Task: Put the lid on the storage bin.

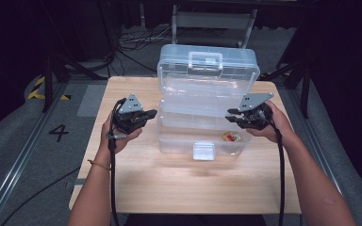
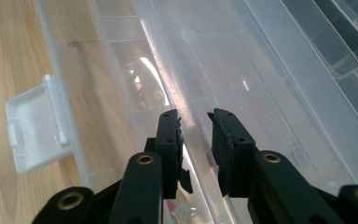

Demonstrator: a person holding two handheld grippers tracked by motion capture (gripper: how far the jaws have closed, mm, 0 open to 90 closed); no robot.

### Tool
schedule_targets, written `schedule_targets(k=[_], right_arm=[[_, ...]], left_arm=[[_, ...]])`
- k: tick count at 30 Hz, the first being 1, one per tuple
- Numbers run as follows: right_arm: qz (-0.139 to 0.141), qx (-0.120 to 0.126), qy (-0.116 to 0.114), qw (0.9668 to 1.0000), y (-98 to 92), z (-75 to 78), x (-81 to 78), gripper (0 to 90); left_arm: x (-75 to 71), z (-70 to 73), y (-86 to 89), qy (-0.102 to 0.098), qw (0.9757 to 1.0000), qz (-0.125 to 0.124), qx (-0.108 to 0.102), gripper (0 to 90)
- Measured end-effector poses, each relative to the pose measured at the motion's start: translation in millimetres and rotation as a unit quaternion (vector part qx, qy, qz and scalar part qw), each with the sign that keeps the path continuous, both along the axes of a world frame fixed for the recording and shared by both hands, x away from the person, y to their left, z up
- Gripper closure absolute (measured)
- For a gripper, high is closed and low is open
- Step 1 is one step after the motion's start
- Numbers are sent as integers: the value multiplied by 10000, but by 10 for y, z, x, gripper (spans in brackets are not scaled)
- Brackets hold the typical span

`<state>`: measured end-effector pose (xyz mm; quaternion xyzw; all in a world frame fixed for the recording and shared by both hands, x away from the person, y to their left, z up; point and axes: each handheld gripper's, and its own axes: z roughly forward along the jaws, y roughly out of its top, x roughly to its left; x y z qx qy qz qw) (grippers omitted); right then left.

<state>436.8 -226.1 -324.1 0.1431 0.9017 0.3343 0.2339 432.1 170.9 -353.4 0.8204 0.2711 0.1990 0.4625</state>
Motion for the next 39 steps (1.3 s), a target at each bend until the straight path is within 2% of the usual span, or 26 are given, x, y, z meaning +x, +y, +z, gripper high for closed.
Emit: schedule_targets(k=[5,7,10,12,18,23,32,38,39], right_arm=[[-39,46,-40,10000,-6,-16,-13,723],[-42,33,-76,10000,-8,-20,-22,722],[-51,23,-106,9999,-9,-29,-35,717],[-107,21,-155,9998,-10,-42,-45,703],[-171,24,-177,9997,-63,-54,-70,695],[-252,86,-189,9995,-124,-78,-95,679],[-436,27,-229,9988,-231,-100,-147,656],[-473,130,-280,9984,-294,-100,-213,684],[-476,138,-264,9984,-296,-105,-223,687]], left_arm=[[116,120,9,-59,9995,113,-273,899],[169,191,20,-171,9990,46,-413,899],[235,266,4,-149,9980,93,-604,899],[283,303,-18,-166,9977,131,-652,899],[373,366,-86,-206,9977,152,-630,899],[450,443,-171,-258,9983,168,-498,899],[520,505,-190,-333,9978,317,-472,899],[553,500,-179,-302,9978,376,-459,899],[556,505,-178,-329,9980,376,-397,899]])
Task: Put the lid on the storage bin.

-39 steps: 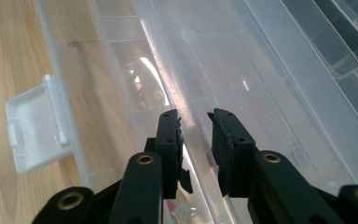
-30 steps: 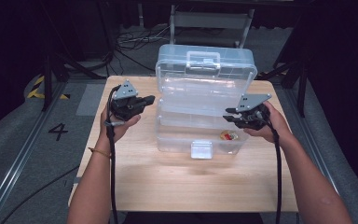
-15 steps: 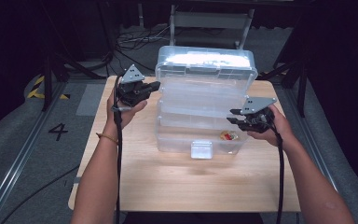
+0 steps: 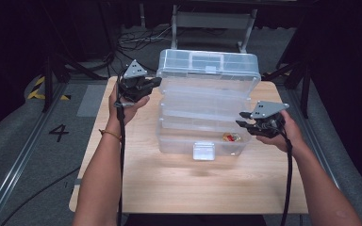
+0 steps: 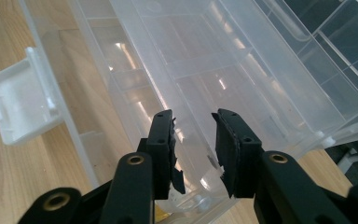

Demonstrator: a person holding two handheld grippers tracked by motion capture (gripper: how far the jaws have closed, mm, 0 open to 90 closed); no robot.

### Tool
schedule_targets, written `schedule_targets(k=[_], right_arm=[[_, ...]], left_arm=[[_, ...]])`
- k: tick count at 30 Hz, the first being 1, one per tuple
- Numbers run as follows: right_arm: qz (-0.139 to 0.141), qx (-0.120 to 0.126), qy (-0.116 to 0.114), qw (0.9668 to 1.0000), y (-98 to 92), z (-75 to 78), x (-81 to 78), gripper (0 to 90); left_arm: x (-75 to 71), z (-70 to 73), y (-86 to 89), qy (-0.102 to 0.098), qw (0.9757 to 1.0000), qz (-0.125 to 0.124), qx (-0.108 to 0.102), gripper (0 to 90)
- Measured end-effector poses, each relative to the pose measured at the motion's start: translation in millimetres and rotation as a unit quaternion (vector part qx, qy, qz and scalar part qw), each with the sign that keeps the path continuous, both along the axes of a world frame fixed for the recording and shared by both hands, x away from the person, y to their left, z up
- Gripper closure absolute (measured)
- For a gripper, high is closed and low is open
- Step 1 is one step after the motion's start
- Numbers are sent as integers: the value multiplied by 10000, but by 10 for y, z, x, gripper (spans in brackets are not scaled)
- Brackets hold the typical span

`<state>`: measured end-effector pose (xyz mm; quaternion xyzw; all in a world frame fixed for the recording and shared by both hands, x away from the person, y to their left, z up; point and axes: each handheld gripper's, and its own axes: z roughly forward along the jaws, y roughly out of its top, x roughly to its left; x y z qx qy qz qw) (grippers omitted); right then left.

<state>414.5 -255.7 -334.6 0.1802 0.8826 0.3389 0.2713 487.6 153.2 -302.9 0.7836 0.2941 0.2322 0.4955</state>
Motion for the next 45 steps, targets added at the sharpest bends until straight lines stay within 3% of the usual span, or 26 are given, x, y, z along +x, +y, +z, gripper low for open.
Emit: schedule_targets(k=[3,5,10,16,20,24,30,45], right_arm=[[25,13,-3,10000,-13,-14,-25,694],[3,12,-38,10000,-20,-19,-44,694],[-19,112,-41,9999,-65,-11,-78,701],[-55,313,-93,9995,-172,7,-152,702],[-86,586,-77,9982,-279,8,-184,709],[-180,574,-190,9980,-343,12,-224,722],[-335,711,-163,9968,-481,-47,-260,727],[-447,773,72,9960,-610,-229,-309,702]], left_arm=[[-7,2,-14,62,10000,-46,27,899],[-24,9,-28,-1,9999,-47,158,899],[-58,7,-23,11,9999,-99,136,899],[-106,-10,-3,-58,9994,-142,322,899],[-151,-25,2,-32,9993,-181,336,899],[-195,-39,8,-73,9991,-204,361,900],[-240,-52,1,-103,9989,-226,396,900],[-368,-122,0,-100,9978,-364,544,900]])
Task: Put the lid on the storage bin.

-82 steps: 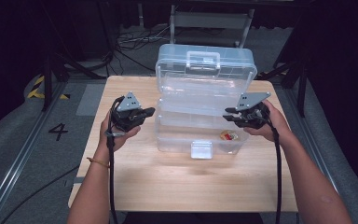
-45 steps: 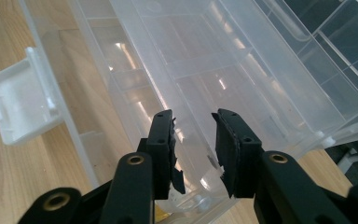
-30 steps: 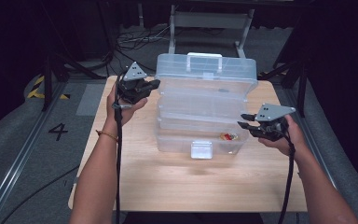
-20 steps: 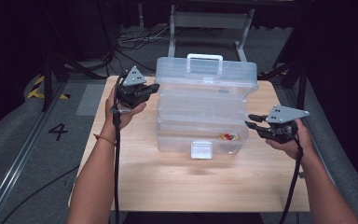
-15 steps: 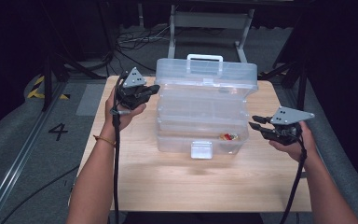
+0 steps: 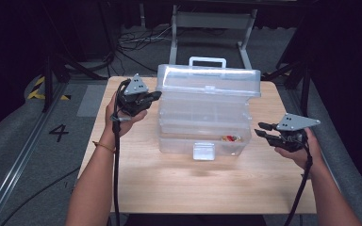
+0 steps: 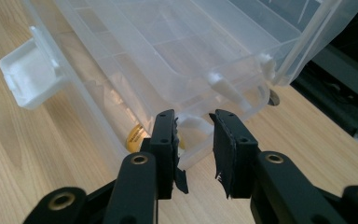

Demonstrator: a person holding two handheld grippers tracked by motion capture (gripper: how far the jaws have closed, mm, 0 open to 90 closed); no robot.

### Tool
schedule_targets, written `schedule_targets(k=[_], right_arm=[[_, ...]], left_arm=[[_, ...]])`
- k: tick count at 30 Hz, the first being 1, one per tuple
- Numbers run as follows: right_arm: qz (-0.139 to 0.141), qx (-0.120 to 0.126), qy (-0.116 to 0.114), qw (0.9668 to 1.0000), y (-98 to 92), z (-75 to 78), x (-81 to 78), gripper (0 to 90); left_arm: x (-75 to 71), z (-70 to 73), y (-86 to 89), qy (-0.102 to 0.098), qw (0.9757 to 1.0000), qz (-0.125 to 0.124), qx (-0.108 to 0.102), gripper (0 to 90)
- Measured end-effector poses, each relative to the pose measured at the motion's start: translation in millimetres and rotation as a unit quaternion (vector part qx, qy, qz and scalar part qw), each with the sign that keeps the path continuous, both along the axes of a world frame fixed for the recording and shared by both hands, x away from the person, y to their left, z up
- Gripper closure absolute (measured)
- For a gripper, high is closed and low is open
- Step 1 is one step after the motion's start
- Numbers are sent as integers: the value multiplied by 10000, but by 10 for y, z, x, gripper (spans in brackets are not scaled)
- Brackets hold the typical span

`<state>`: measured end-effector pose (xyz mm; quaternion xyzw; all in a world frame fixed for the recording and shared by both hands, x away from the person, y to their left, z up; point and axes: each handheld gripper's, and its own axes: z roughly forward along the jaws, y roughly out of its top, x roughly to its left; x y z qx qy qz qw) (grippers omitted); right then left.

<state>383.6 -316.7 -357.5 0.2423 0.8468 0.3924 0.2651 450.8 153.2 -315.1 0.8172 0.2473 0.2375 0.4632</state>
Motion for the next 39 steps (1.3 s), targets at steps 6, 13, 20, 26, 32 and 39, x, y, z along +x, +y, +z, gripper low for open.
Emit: schedule_targets(k=[6,13,20,26,32,39], right_arm=[[-36,64,92,9999,-45,-75,-21,699],[-59,100,149,9998,-64,-144,-38,706],[-60,111,226,9997,-64,-213,-54,686],[-95,127,278,9995,-66,-261,-67,675],[-62,130,356,9993,-35,-302,-60,636],[9,19,471,9989,9,-341,-61,596]], left_arm=[[-73,-50,-11,29,9999,-119,21,900],[-134,-100,9,49,9997,-224,69,900],[-214,-167,44,83,9995,-223,193,900],[-270,-227,51,119,9993,-206,275,900],[-339,-250,41,201,9986,-81,486,900],[-386,-288,53,239,9980,-94,572,900]])
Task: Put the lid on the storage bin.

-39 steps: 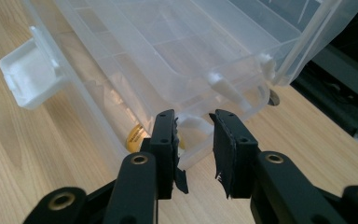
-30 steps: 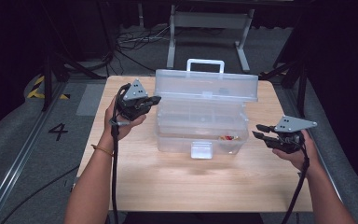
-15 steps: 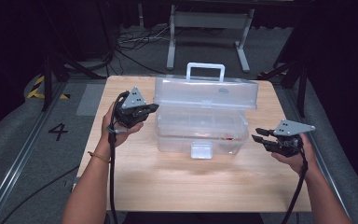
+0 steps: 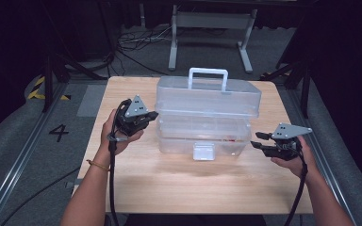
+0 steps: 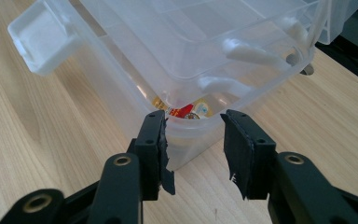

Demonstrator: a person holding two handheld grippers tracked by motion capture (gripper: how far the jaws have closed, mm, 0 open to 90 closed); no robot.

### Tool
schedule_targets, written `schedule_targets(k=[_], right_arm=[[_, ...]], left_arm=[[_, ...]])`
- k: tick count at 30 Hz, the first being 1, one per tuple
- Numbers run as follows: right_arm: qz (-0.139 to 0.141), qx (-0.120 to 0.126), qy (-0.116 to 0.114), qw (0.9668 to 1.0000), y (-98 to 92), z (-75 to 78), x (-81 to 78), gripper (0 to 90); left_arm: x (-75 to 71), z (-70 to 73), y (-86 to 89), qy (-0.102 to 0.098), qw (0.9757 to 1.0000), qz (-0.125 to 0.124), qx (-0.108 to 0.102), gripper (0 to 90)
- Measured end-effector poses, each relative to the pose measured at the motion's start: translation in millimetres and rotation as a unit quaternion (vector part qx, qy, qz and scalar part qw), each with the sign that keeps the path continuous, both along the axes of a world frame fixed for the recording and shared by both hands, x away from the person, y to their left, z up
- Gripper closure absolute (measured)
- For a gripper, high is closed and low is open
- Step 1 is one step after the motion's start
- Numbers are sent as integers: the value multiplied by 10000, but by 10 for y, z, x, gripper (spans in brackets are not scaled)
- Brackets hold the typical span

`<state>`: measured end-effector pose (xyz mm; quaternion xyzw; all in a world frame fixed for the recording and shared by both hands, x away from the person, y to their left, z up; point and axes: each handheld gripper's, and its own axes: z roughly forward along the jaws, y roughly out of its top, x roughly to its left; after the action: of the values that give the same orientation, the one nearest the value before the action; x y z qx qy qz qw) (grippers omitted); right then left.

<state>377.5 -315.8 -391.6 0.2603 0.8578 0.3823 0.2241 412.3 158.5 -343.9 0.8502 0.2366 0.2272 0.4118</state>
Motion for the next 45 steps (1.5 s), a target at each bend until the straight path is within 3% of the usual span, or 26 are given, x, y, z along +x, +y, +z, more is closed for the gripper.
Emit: schedule_targets(k=[12,16,19,25,27,28,30,33,36,37,39,41,45], right_arm=[[-50,-45,92,9999,56,-104,15,577],[-85,83,85,9999,51,-119,20,569],[-121,259,33,9996,45,-132,14,583],[-173,314,95,9993,28,-144,25,558],[-181,350,138,9991,22,-152,31,540],[-181,350,138,9991,22,-152,31,540],[-232,242,91,9994,31,-145,30,507],[-367,218,23,9991,62,-143,30,522],[-331,273,111,9990,72,-159,38,506],[-325,1,132,9994,101,-206,49,504],[-314,-16,151,9994,106,-224,51,505],[-301,162,184,9992,88,-223,57,496],[-312,283,178,9990,74,-199,51,492]], left_arm=[[-52,-122,35,136,9995,21,295,900],[-58,-171,24,172,9992,17,366,900],[-79,-267,-37,189,9981,65,590,900],[-71,-364,-48,249,9967,77,774,900],[-75,-435,-82,295,9947,101,982,900],[-75,-435,-82,295,9947,101,982,900],[-85,-485,-108,237,9915,150,1273,900],[-86,-520,-85,239,9931,153,1139,900],[-94,-526,-79,227,9933,166,1119,900],[-89,-546,-50,279,9946,150,987,900],[-86,-558,-39,298,9950,161,943,900],[-76,-578,-40,375,9950,161,915,900],[-77,-600,-39,355,9952,161,901,900]])
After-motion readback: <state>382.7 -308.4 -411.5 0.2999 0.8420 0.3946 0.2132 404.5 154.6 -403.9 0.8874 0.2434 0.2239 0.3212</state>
